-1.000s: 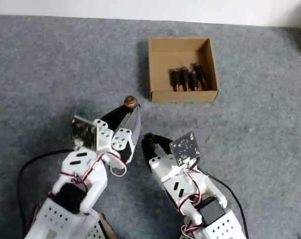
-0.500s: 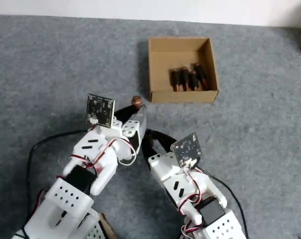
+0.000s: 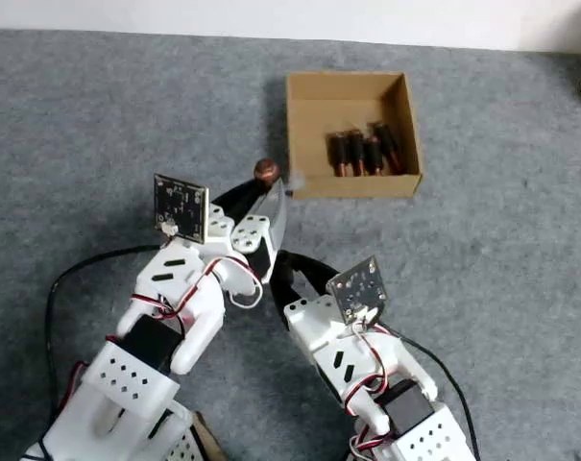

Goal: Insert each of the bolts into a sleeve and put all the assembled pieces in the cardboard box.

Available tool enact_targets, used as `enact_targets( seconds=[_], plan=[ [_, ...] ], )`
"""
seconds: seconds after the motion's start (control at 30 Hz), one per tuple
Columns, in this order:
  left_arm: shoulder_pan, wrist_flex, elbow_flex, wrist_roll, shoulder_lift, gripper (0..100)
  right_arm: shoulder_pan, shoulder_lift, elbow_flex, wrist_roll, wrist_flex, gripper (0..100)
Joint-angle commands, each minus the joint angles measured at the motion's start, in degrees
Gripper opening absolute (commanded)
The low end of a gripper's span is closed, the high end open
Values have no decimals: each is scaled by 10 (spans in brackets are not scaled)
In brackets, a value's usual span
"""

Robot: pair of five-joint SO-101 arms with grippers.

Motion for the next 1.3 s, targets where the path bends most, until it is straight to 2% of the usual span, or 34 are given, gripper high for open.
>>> enact_targets(
  seconds=[0.0,0.13,0.33,0.77,1.27],
  plan=[
    [12,-15,-43,4,-1,5,-2,-13,58,4,-9,4],
    [9,7,-47,54,-2,5,-1,-13,58,4,-9,4],
    [9,98,-92,60,-2,5,0,-13,58,4,-9,4],
    [22,138,-90,93,-2,5,0,-13,58,4,-9,4],
    [31,190,-89,89,-36,5,0,-13,58,4,-9,4]
  ],
)
